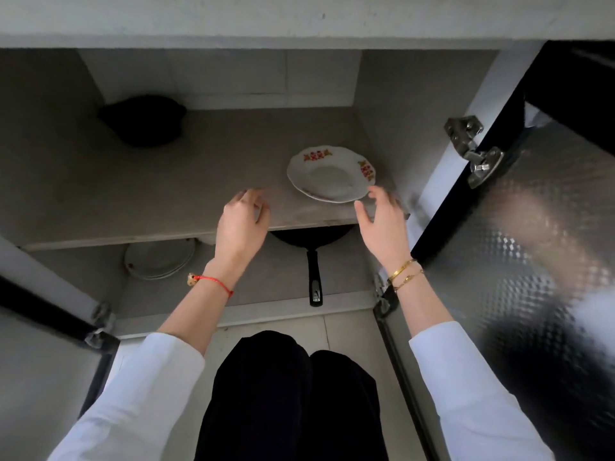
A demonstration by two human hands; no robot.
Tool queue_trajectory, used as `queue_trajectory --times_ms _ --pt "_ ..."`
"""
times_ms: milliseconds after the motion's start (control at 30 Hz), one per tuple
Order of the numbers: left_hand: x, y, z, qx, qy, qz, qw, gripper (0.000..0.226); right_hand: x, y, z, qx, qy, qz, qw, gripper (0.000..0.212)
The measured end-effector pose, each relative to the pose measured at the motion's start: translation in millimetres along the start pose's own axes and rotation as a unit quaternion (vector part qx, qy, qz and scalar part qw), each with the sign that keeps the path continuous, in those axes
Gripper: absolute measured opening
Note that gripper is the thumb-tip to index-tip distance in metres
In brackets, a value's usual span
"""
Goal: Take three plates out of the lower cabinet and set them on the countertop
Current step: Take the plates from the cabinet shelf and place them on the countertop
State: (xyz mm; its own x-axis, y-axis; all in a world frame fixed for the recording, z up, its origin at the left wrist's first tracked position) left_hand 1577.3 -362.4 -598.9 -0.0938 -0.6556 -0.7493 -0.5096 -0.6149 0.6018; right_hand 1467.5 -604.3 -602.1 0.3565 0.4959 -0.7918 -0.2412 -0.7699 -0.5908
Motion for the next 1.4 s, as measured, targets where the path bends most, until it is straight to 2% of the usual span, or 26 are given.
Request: queue_trajectory --times_ms 133,300,567,733,900,1067,1233,1400 --pt "4.1 -3.4 -9.6 -0.004 0.000 0.010 1.000 0.028 -2.4 2.6 -6.0 0.005 -0.001 0.005 1.000 0.043" --pt "12.3 -14.7 -27.6 -0.052 -0.028 0.002 0.998 0.020 -2.2 6.4 -19.6 0.023 -0.013 0.014 1.000 0.045" --pt "29.0 -14.5 -64.9 -0.078 -0.063 0.008 0.995 0.028 3.9 25.6 -48.5 0.067 -0.037 0.043 0.996 0.045" --pt "53.5 -14.6 -90.9 -0.088 -0.100 0.000 0.991 0.025 2.5 42.6 -66.1 0.095 -0.035 0.064 0.993 0.045" --pt "74.6 -21.1 -109.3 -0.110 -0.106 0.014 0.988 0.030 9.0 63.2 -83.0 0.125 -0.058 0.079 0.987 0.047" --pt "90.6 -28.7 -118.7 -0.141 -0.121 0.032 0.982 0.036 16.3 77.1 -95.9 0.142 -0.063 0.039 0.987 0.046" --pt "97.7 -33.3 -121.1 -0.148 -0.133 0.041 0.979 0.035 24.4 78.6 -107.5 0.123 -0.068 0.008 0.990 0.031" --pt "99.5 -34.1 -119.6 -0.150 -0.132 0.057 0.978 0.032 27.3 79.6 -109.7 0.113 -0.073 -0.033 0.990 0.026"
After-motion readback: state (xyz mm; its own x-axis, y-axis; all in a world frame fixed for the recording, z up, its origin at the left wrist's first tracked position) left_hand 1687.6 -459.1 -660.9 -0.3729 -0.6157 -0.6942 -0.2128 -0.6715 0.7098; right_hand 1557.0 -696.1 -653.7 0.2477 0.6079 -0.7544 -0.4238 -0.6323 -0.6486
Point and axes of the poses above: each hand's wrist, its own z-axis away from the middle knuckle, its own x-axis out of the palm, y = z × x, the point moved 10 cm from there along -z, towards the middle knuckle, and after that the axes turned 13 degrees about -y, right-handed, at the moved point
